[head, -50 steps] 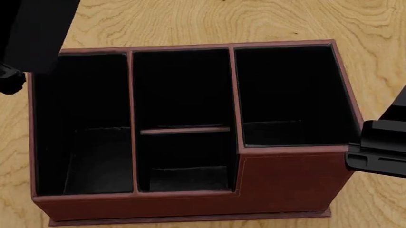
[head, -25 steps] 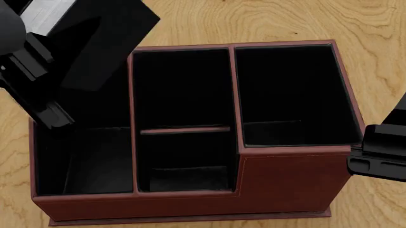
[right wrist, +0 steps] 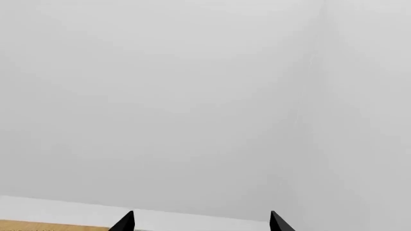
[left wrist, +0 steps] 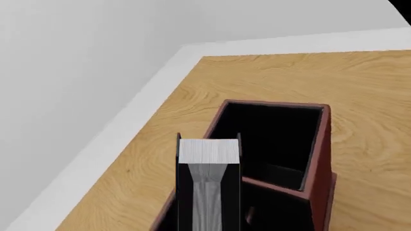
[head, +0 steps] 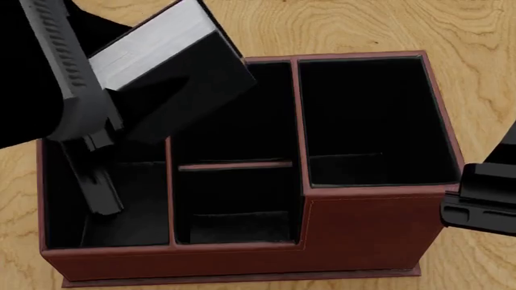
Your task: Pick up the book and place it in the back compartment of the caddy.
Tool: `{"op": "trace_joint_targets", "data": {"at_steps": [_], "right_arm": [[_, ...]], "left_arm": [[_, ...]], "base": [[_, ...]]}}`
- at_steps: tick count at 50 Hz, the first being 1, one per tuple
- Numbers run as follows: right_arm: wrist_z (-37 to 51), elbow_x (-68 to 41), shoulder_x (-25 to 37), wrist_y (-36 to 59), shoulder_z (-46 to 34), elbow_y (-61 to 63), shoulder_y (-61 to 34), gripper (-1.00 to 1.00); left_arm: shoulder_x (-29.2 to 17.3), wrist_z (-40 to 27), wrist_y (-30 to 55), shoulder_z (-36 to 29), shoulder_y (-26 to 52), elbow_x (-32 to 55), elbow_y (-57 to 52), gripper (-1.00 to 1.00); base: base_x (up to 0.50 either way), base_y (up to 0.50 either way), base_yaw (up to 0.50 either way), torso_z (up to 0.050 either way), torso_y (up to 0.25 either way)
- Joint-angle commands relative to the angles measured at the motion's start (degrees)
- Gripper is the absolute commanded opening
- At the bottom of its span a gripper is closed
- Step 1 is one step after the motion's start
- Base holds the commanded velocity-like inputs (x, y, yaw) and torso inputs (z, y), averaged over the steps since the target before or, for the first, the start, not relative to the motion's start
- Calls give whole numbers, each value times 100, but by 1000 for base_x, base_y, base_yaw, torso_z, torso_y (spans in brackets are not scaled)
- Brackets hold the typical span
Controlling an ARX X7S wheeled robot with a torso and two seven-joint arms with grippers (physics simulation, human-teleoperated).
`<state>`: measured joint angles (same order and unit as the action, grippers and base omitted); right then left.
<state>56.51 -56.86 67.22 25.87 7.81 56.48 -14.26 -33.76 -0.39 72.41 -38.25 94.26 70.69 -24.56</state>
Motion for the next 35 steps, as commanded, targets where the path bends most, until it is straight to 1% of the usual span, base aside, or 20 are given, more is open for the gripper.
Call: {"op": "trace_joint_targets", "data": {"at_steps": [1,3,5,6,7,9,13,18,19,35], "right_arm": [[19,1,9,8,-63,5,-30,100],[17,10,2,4,-75,3,-30,100],[20,21,-2,-2,-69,1,-9,100],[16,17,1,-9,-60,5,4,100],[22,18,5,-7,-56,9,16,100],[19,15,9,-17,-39,12,43,100],[19,-4,29,-35,14,13,92,100],[25,-16,45,-41,41,21,127,100],[27,-20,51,-48,69,24,156,100],[23,-1,74,-100,182,31,324,100]], "left_arm": [[14,1010,-264,-612,391,-775,38,-100],[70,1115,-274,-699,457,-844,130,-100],[75,1428,-430,-875,534,-1022,134,-100],[99,1429,-403,-900,554,-1029,171,-100],[77,1633,-537,-1008,583,-1152,129,-100],[119,1657,-511,-1029,611,-1140,188,-100],[167,2075,-768,-1299,684,-1420,288,-100],[218,2393,-1023,-1469,735,-1644,427,-100],[200,2558,-1159,-1552,735,-1740,420,-100],[343,3131,-1611,-2021,663,-2186,873,-100]], "base": [[0,0,0,0,0],[0,0,0,0,5],[0,0,0,0,0],[0,0,0,0,0],[0,0,0,0,0],[0,0,0,0,0],[0,0,0,0,3],[0,0,0,0,2],[0,0,0,0,0],[0,0,0,1,1]]}}
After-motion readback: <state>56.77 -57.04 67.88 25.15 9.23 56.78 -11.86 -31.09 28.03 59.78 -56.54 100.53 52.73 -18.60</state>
